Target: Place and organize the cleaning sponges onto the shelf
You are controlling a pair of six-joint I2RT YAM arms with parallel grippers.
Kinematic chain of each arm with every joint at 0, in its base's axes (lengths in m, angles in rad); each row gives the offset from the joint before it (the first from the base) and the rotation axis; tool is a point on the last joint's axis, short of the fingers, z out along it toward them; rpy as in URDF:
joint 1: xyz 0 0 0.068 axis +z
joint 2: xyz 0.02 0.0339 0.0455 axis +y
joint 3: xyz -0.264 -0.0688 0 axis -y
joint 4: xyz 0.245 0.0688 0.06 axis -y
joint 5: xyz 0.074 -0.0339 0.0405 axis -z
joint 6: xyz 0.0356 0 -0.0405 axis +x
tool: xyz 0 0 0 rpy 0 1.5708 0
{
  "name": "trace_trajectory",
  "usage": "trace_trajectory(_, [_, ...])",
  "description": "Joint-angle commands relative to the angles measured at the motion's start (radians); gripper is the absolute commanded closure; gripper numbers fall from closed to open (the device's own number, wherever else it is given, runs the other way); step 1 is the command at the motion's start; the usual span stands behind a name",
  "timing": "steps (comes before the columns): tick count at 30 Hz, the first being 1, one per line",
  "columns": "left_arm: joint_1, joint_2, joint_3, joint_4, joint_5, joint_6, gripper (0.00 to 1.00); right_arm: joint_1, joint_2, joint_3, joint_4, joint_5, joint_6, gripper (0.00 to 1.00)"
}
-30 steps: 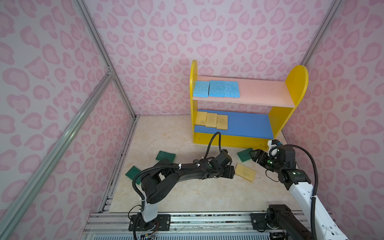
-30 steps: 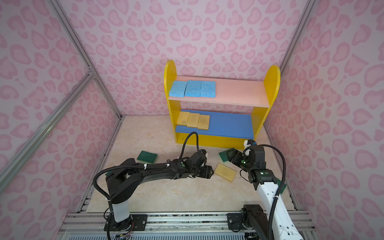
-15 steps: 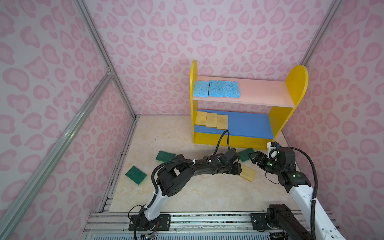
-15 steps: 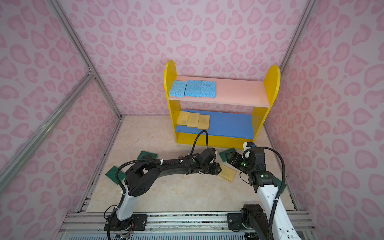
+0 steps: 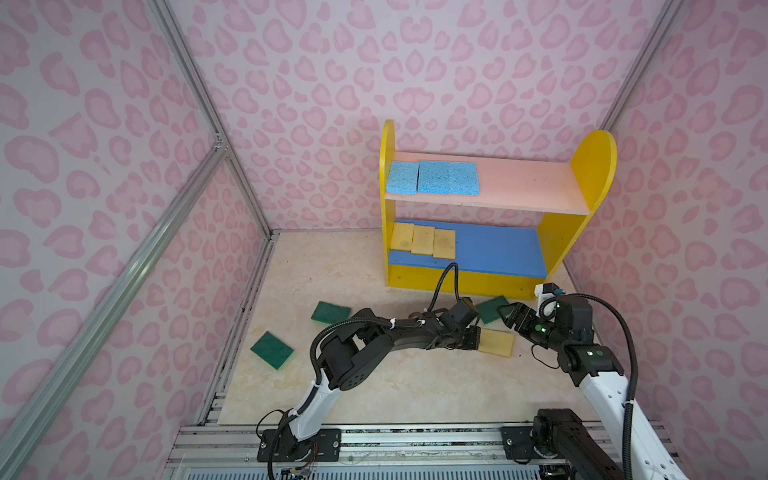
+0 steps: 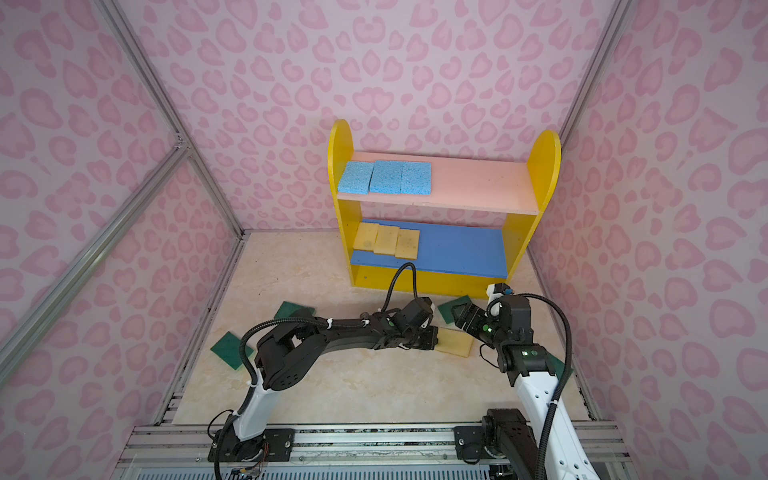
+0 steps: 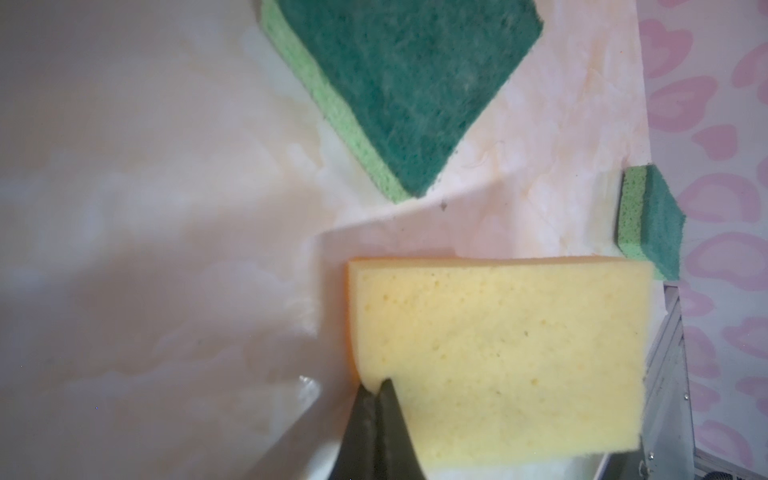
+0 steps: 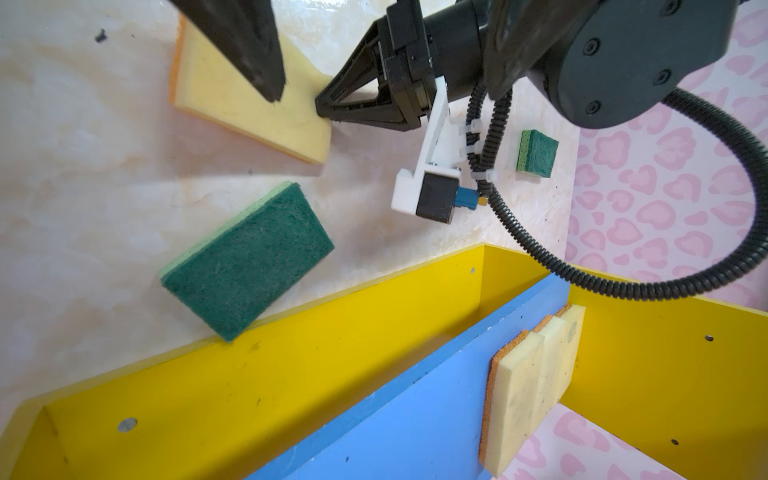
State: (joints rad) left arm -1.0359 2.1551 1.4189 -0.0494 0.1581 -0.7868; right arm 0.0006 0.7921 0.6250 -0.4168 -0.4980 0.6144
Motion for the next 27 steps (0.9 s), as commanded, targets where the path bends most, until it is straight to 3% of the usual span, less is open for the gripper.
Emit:
trace_trajectory(1, [0.007, -0.089, -0.066, -0.018, -0.066, -0.042, 0.96, 0.001, 0.001, 0.013, 0.0, -0.006, 0.004, 0.23])
trace_trajectory(7, [0.032, -0.299, -0.311, 0.009, -0.193, -0.151, 0.97, 0.042, 0.038, 0.007, 0.055, -0.015, 0.043, 0.23])
trace_trajectory(18, [0.123, -0.623, -0.676, 0.005, -0.32, -0.301, 0.96, 0.318, 0.176, -0.002, 0.172, 0.121, 0.096, 0.31])
trace_trajectory(19, [0.123, -0.645, -0.7, 0.01, -0.335, -0.318, 0.92, 0.336, 0.186, -0.002, 0.183, 0.128, 0.1, 0.33])
trace_trajectory(23, [0.123, -0.689, -0.727, 0.006, -0.351, -0.342, 0.55, 0.404, 0.231, -0.013, 0.215, 0.142, 0.11, 0.42])
trace_trajectory(27, [0.123, -0.725, -0.707, -0.031, -0.386, -0.296, 0.27, 0.442, 0.268, -0.026, 0.234, 0.129, 0.125, 0.55])
